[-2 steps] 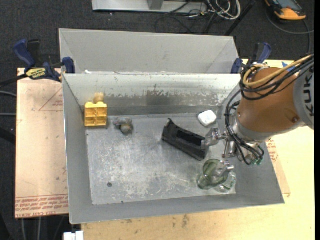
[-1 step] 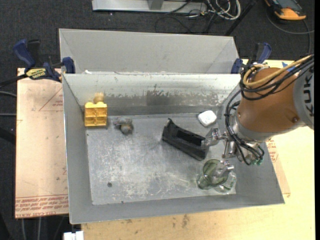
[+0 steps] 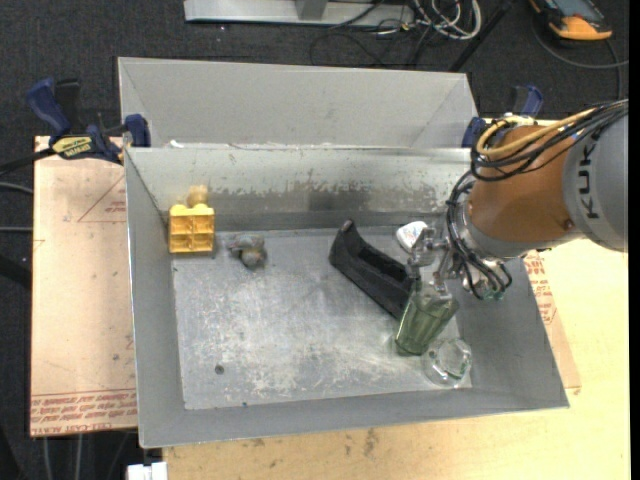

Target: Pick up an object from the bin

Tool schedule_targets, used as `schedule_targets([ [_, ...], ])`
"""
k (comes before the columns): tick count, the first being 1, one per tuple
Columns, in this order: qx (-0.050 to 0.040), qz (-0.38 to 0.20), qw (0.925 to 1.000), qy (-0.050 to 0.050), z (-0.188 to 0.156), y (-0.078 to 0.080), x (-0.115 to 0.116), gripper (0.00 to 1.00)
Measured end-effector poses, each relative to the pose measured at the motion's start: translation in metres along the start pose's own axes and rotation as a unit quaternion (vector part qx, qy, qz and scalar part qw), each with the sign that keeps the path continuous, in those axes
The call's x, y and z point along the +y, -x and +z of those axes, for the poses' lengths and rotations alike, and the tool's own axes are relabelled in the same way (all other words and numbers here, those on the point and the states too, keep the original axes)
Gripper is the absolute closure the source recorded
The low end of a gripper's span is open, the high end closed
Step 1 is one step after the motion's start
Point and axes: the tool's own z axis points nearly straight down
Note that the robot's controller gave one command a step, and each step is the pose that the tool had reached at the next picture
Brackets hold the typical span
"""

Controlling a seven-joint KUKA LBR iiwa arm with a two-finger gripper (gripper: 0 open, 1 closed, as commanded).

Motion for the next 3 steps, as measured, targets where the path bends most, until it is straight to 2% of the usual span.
schedule_targets([
  [1,0.0053,0.001,1.0,-0.004,0.011,-0.006,-0.004,0.0],
  [2,0.0228,0.003,0.9997,-0.003,0.025,-0.02,-0.005,0.0],
  [3,0.0264,0.038,0.9989,-0.006,0.024,-0.021,0.001,0.0],
])
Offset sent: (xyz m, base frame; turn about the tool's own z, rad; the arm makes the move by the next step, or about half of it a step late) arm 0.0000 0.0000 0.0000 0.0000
